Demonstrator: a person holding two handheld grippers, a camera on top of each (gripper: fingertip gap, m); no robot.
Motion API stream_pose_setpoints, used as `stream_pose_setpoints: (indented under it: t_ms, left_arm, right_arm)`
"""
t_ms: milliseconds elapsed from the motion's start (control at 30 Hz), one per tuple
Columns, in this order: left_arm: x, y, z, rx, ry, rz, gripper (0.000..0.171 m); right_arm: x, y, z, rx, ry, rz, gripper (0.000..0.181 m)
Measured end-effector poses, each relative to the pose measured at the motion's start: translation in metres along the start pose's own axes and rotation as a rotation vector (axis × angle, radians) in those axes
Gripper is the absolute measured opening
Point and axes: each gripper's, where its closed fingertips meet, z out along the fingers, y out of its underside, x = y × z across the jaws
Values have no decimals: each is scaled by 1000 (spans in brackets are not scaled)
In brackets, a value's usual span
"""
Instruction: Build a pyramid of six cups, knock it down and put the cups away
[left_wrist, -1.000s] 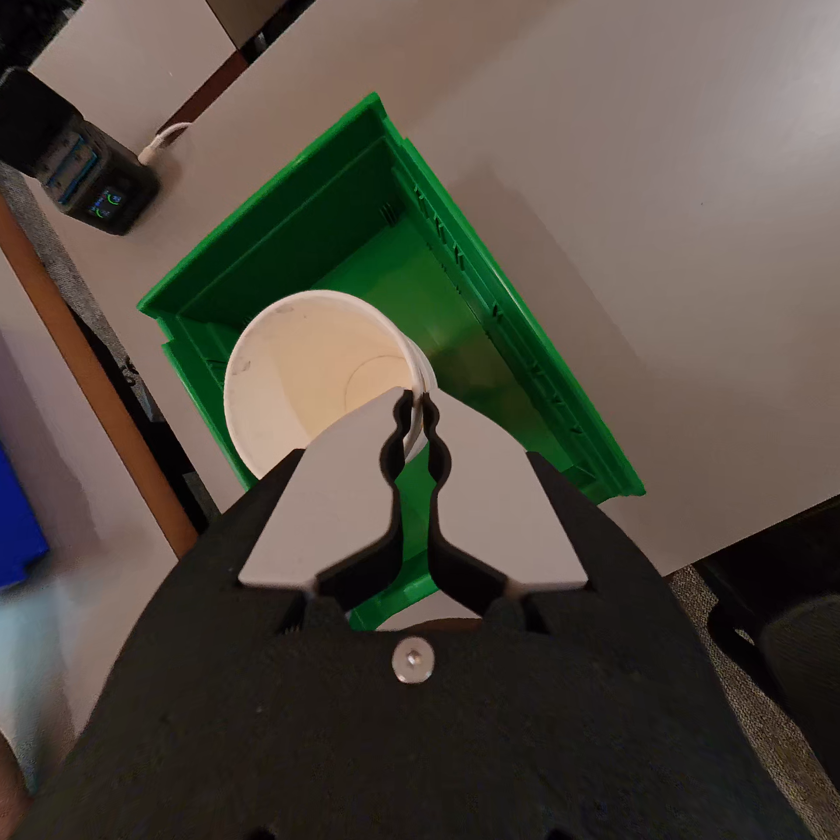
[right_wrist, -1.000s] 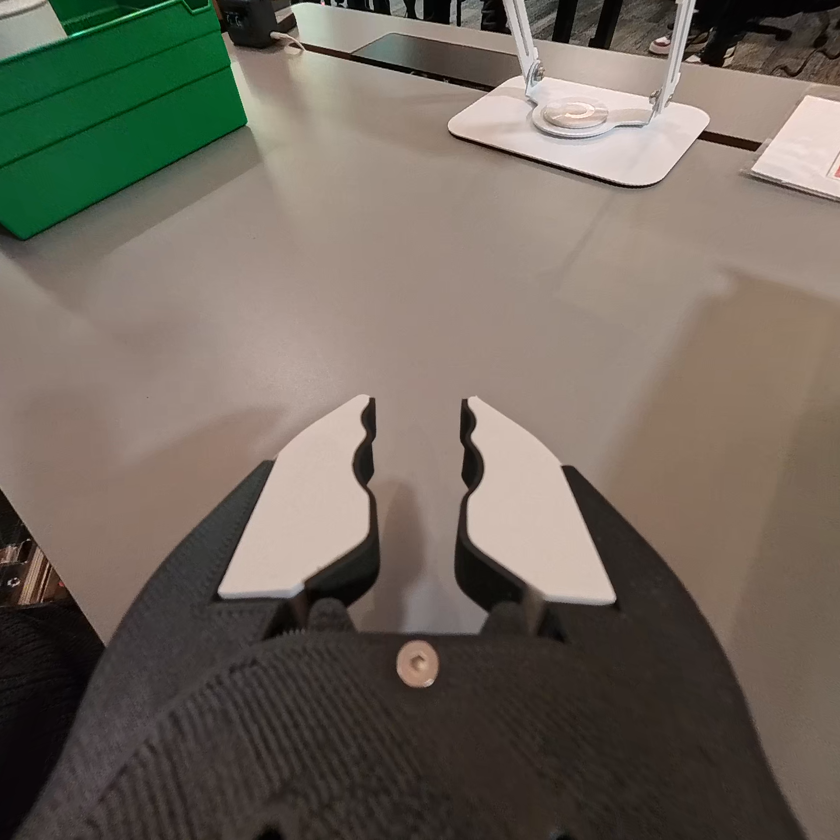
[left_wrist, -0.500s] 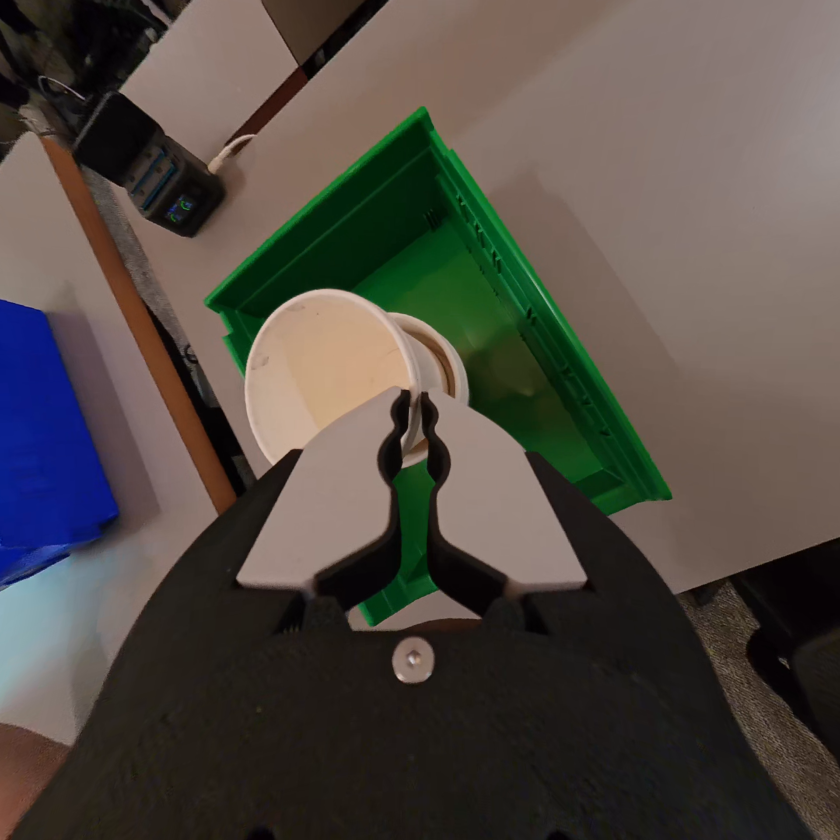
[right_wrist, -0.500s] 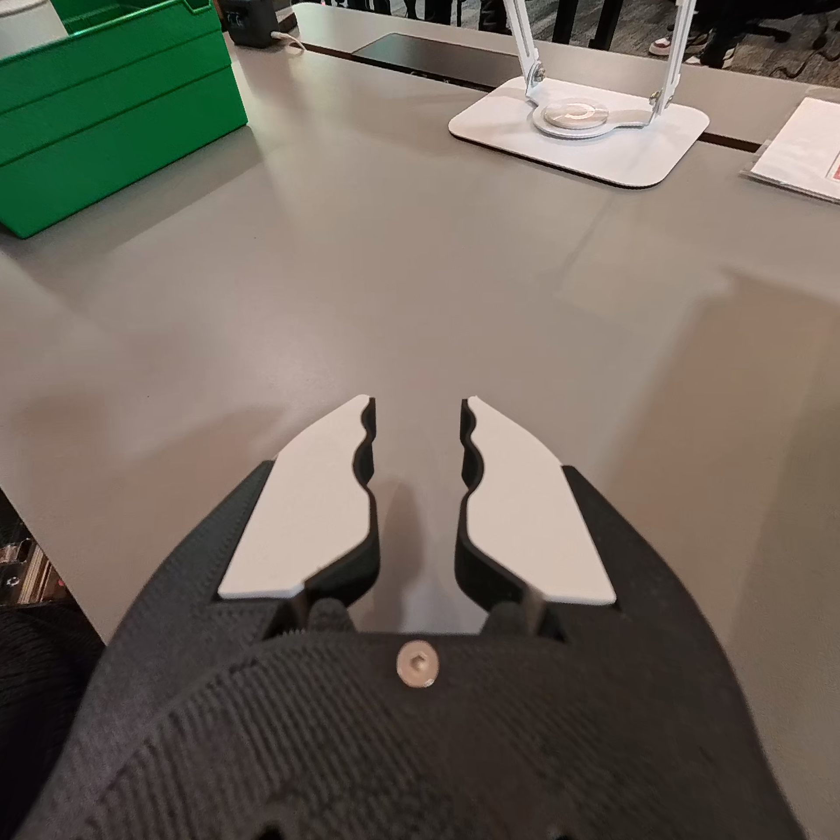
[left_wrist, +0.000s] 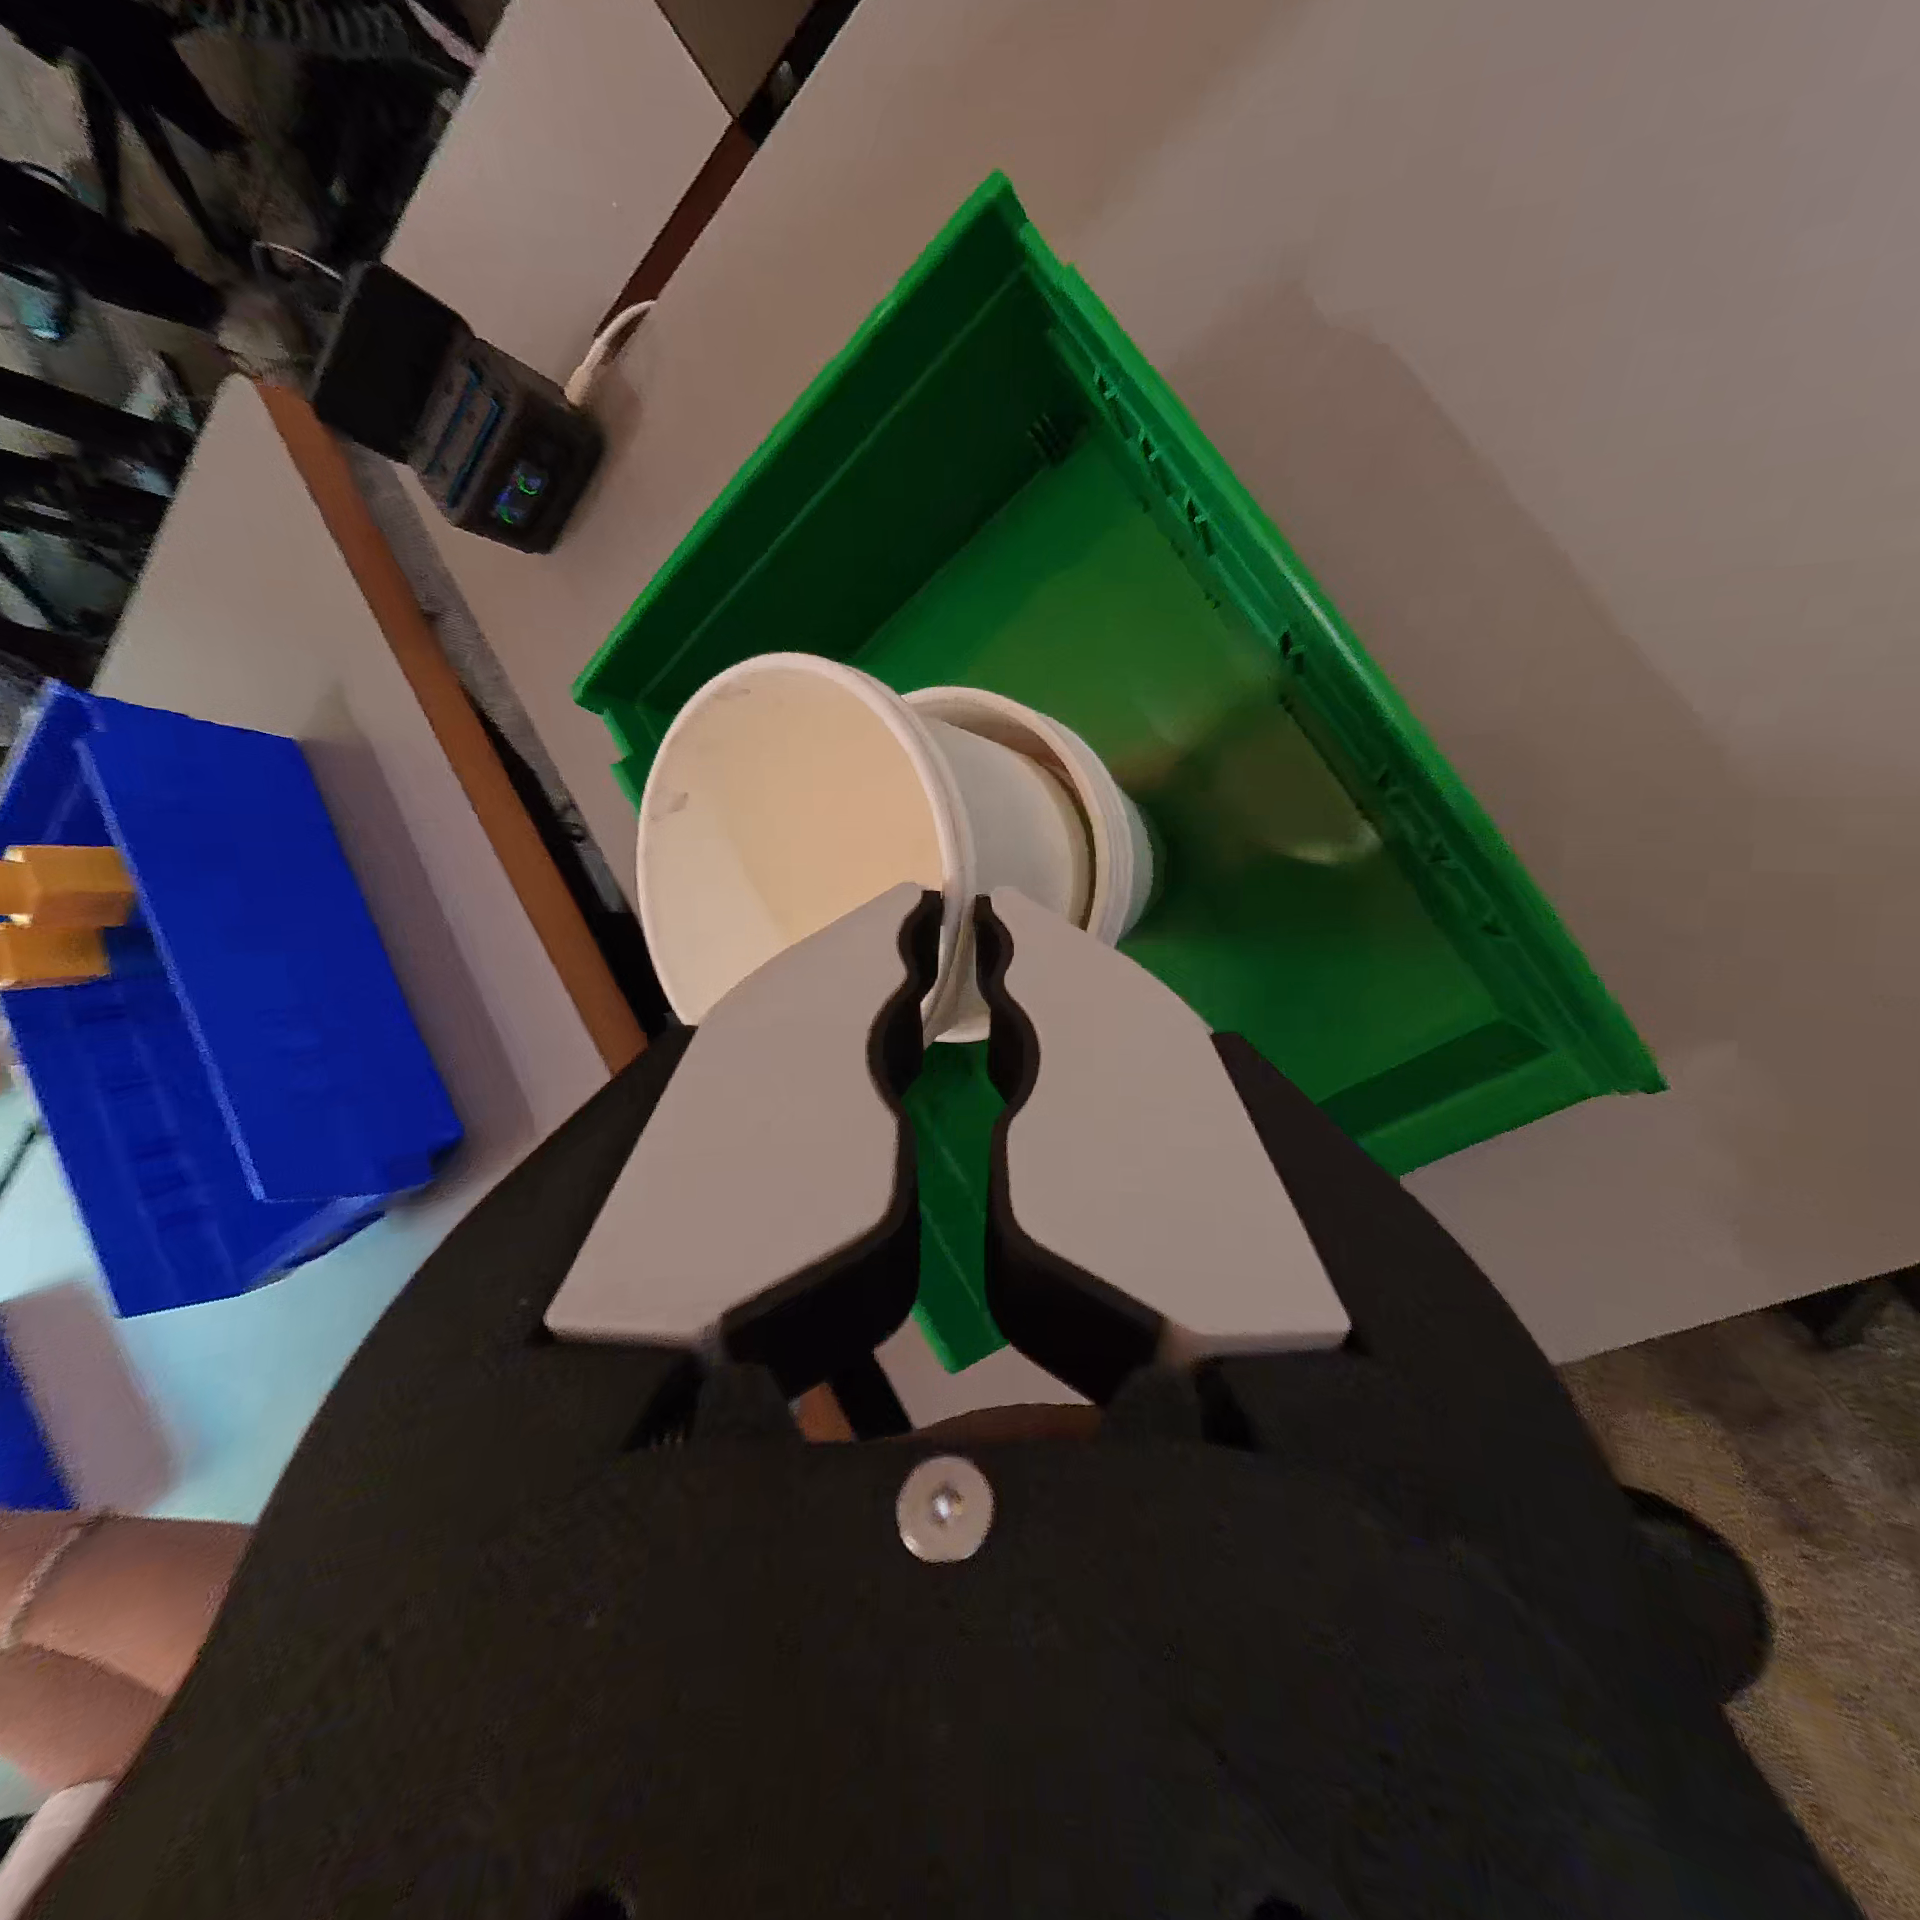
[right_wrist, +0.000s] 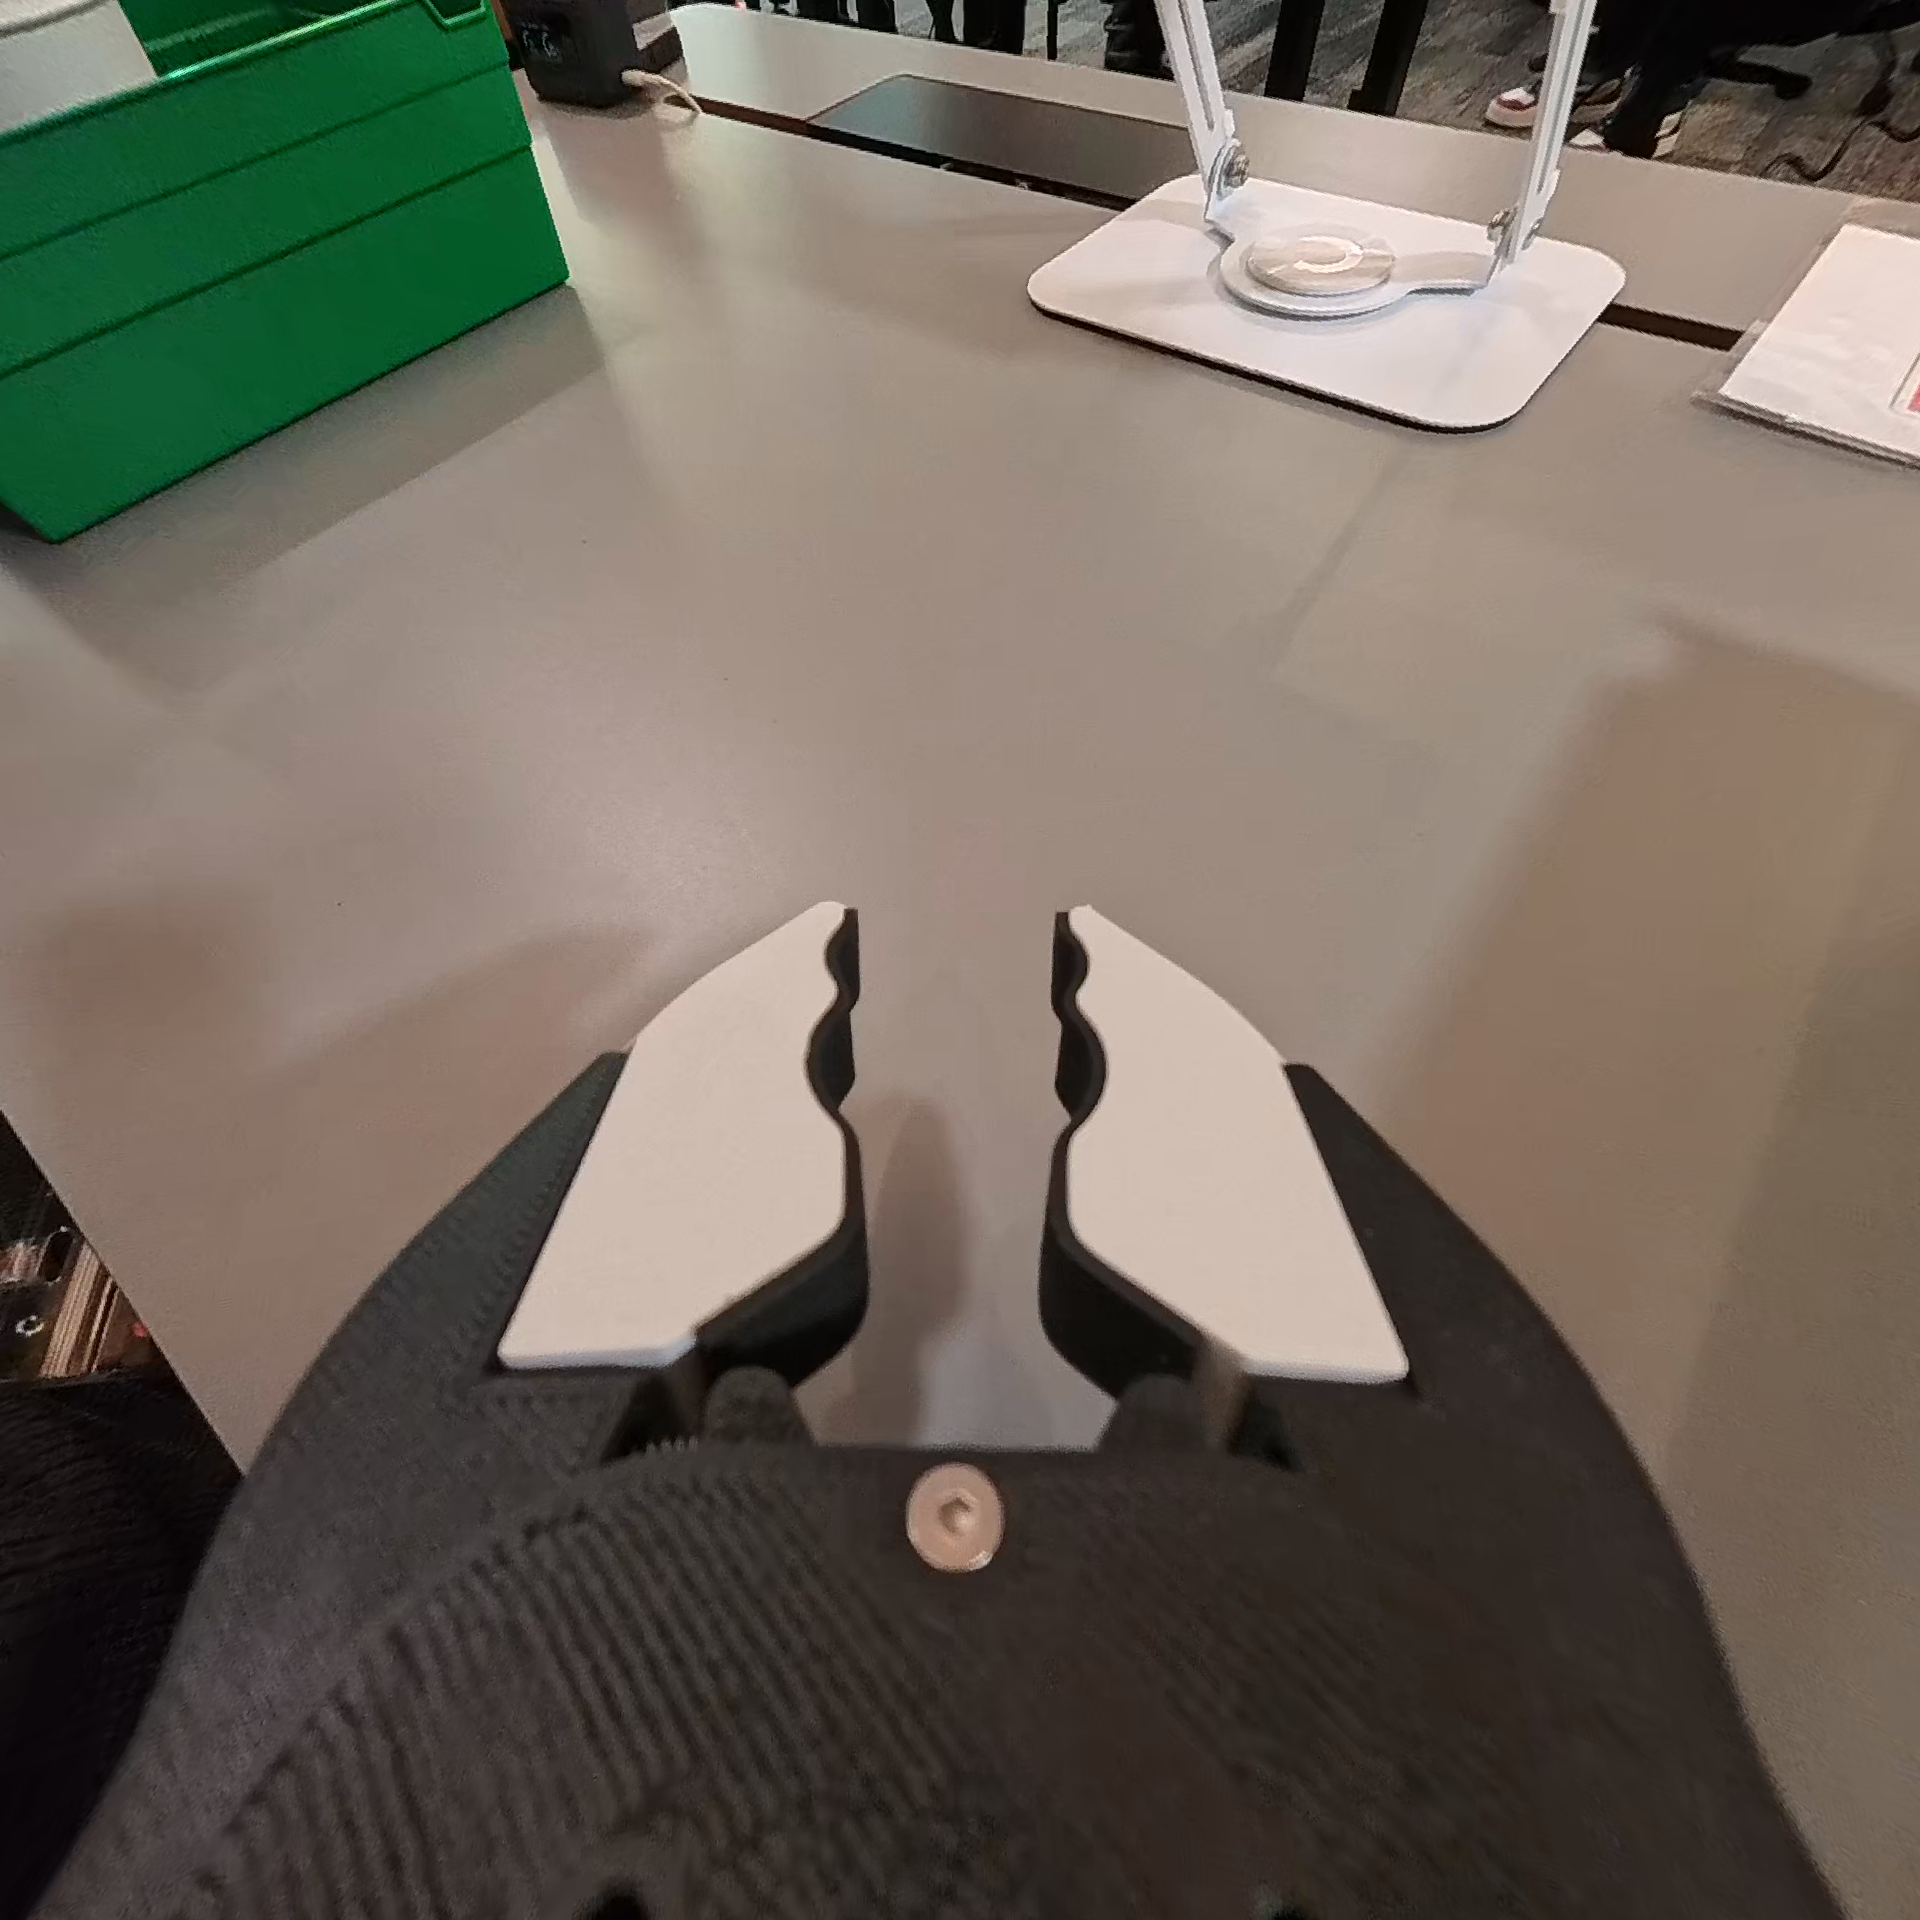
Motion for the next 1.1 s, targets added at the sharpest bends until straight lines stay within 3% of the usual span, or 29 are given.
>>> stream_pose_setpoints:
  t_ms: [467,1100]
  left_arm:
    - [11,5,7,-70,-58,122,8]
    - [14,11,14,-69,-30,90,2]
  right_arm:
    - [-1,0,0,-3,-2,-6,36]
    - [-1,1,1,-7,-2,-10,36]
